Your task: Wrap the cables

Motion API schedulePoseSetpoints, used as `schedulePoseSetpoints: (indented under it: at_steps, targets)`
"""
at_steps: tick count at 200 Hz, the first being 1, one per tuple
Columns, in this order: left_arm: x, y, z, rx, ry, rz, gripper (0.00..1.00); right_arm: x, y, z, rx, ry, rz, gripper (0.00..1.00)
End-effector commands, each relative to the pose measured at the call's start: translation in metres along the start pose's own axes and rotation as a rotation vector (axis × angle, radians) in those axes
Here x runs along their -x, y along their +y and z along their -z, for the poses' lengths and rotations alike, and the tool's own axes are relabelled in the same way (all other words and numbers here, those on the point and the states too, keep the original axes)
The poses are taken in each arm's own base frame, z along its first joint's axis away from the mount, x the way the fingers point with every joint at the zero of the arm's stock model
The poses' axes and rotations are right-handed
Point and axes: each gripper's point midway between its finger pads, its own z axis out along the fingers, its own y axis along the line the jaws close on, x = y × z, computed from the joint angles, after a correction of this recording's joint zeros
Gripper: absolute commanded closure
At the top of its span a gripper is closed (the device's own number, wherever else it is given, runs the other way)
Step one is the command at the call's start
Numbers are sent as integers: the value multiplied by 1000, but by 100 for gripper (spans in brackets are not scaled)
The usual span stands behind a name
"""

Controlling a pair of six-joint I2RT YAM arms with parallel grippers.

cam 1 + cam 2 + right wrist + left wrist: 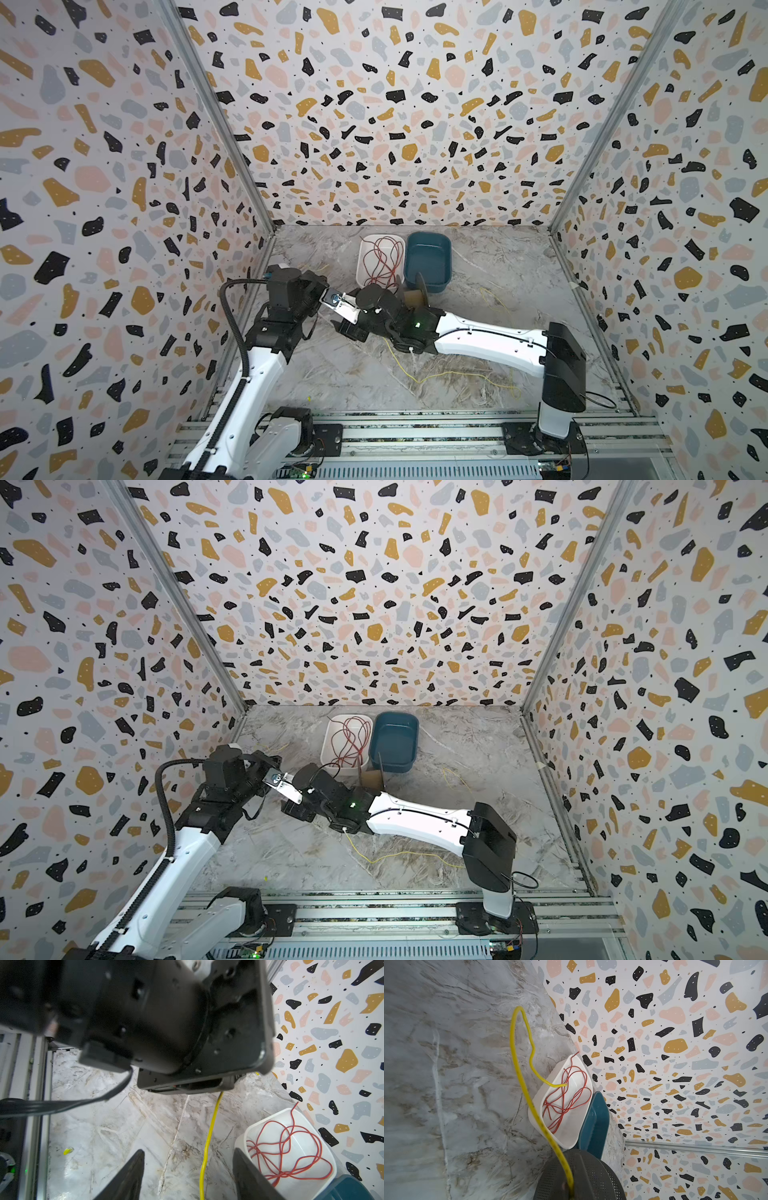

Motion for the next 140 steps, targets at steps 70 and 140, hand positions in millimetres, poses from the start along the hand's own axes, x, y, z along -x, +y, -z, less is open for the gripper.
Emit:
schedulePoseSetpoints:
  at_steps: [70,140]
  targets:
    - [8,-16,13,-35,-32,-22,100,4,-34,-13,-80,-18,-21,55]
    - [7,-22,10,-59,-25,-35,100,-1,-45,-15,-128,-1,2,93]
